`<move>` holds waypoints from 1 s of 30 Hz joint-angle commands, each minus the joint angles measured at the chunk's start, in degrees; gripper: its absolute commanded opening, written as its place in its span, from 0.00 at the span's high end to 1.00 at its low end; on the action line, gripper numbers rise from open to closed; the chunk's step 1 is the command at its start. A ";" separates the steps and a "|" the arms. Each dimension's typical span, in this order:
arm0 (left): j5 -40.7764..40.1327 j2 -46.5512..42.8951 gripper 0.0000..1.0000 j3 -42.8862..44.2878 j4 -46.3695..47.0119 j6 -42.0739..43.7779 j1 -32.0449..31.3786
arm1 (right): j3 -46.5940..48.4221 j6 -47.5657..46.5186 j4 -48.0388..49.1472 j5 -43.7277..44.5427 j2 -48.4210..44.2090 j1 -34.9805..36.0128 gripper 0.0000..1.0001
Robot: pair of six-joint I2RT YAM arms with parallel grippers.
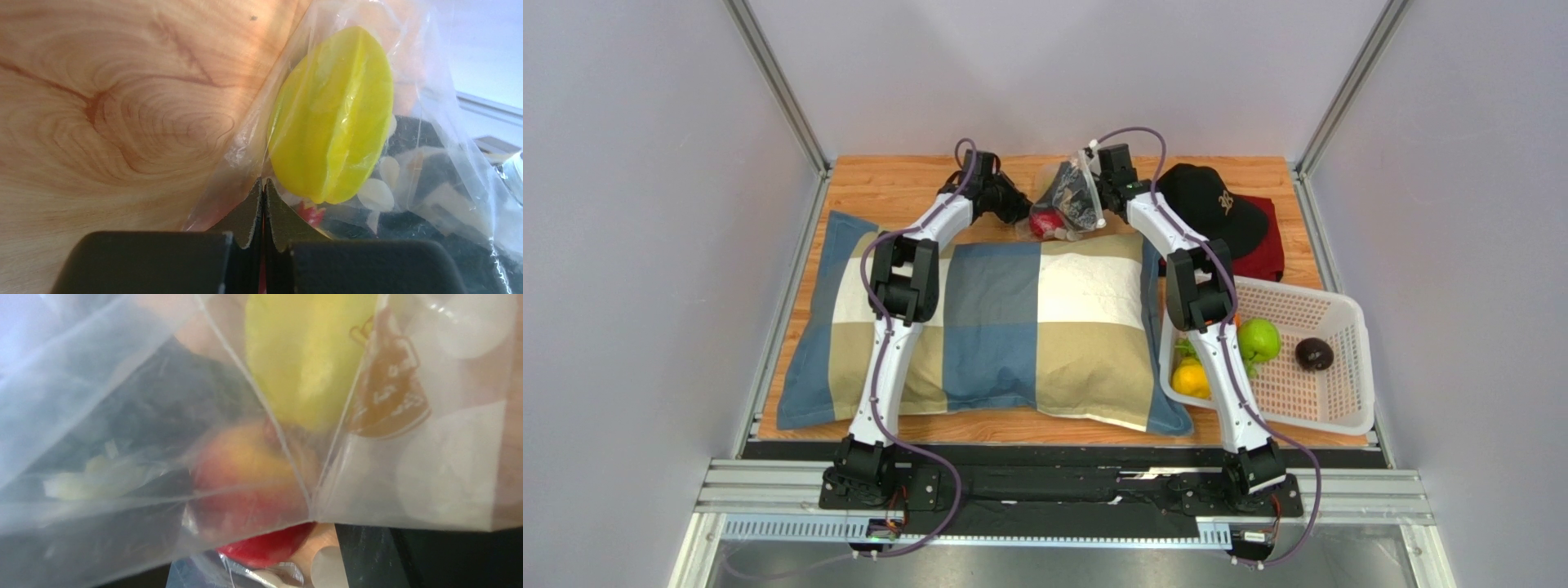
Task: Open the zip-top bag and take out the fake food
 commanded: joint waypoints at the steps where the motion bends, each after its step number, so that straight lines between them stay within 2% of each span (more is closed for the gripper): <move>1: 6.33 -1.03 1.00 -1.29 2.02 0.30 -1.45 | 1.02 1.36 4.30 -1.15 2.65 1.12 0.11; 2: 6.69 -1.30 1.00 -1.47 2.21 0.82 -1.37 | 1.02 1.45 4.91 -1.67 2.56 0.95 0.11; 5: 7.48 -2.43 1.00 -2.08 2.03 1.88 -1.02 | 0.59 1.63 5.53 -0.89 0.90 0.86 0.26; 6: 7.83 -2.88 1.00 -2.69 2.55 2.06 -0.41 | -1.25 1.01 5.53 -0.19 -0.07 0.86 0.38; 8: 8.97 -4.80 1.00 -4.53 4.75 2.76 0.21 | -2.75 0.83 5.44 1.22 -3.13 0.34 0.53; 9: 9.50 -5.42 1.00 -4.89 5.02 2.94 1.00 | -3.37 0.83 5.09 1.49 -4.11 -0.02 0.67; 10: 10.55 -6.21 1.00 -5.16 5.80 3.29 1.35 | -3.55 0.31 4.13 1.75 -4.90 -0.19 0.74; 12: 11.69 -8.85 0.92 -5.77 7.03 5.74 2.06 | -3.29 -1.44 0.09 3.86 -7.88 -1.07 0.86; 13: 11.96 -9.90 0.82 -5.86 7.65 8.45 2.32 | -3.29 -3.11 -1.22 4.73 -8.85 -1.25 0.92; 15: 11.44 -13.24 0.75 -4.73 6.70 11.71 2.41 | -3.20 -5.05 -4.74 6.58 -11.66 -1.51 1.00; 16: 11.52 -14.21 0.69 -4.46 6.17 13.47 2.41 | -2.50 -6.62 -6.23 7.28 -12.46 -1.43 1.00; 19: 12.49 -17.81 0.63 -5.16 8.96 12.70 2.15 | -0.83 -8.13 -12.65 12.11 -14.83 -1.34 1.00; 22: 13.63 -21.50 0.62 -7.70 14.83 10.77 1.54 | 1.63 -8.92 -18.71 18.44 -16.24 -1.25 1.00; 25: 13.55 -24.23 0.57 -9.29 20.20 9.71 0.13 | 2.07 -10.94 -22.06 24.51 -17.39 -0.73 1.00; 30: 10.82 -25.12 0.47 -5.61 16.98 10.94 -2.85 | 2.26 -14.01 -25.85 31.28 -21.16 0.07 1.00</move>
